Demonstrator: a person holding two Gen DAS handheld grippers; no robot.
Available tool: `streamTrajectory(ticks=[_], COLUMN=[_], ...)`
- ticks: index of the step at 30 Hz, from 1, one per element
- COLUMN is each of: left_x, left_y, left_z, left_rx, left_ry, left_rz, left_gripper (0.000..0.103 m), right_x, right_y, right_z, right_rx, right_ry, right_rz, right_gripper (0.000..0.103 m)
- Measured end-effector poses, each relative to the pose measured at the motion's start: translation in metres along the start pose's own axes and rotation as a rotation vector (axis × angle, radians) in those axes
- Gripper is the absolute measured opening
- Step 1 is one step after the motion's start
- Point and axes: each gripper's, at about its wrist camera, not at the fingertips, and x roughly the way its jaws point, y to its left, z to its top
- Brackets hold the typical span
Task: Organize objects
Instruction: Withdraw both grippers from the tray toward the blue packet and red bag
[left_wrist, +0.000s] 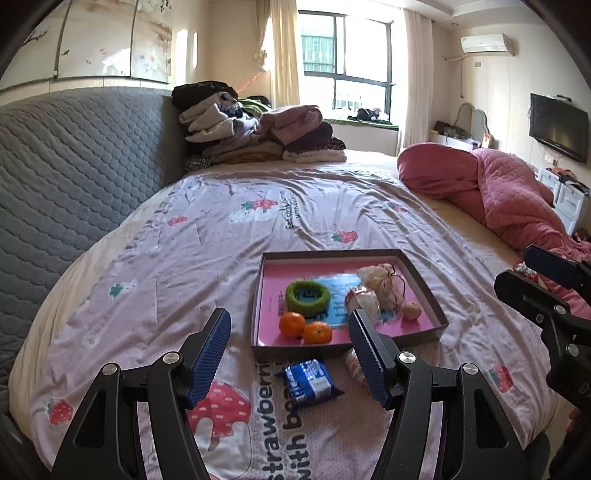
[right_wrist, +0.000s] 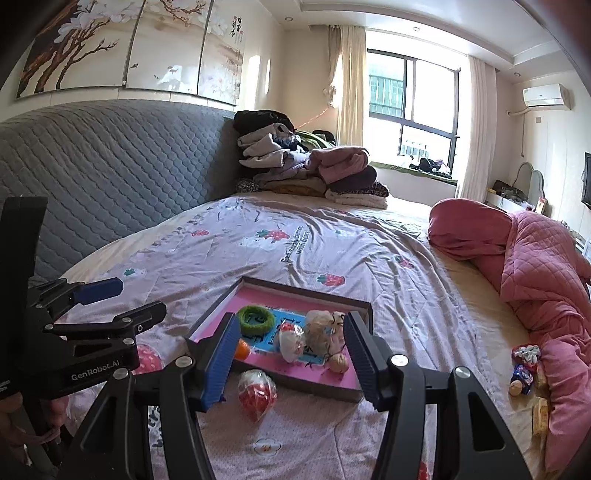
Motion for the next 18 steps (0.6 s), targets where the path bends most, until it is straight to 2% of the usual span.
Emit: streamTrajectory(ticks=[18], left_x=[0.006], left_y=[0.000], left_z=[-0.036], left_rx=[0.014], left_ry=[0.059], left_rz=[0.014], left_gripper=[0.068], right_x=[0.010], right_y=[0.008], right_z=[-0.037], right_rx=[-0.008], right_ry=[0.069], right_rz=[-0.011], right_gripper=[0.058])
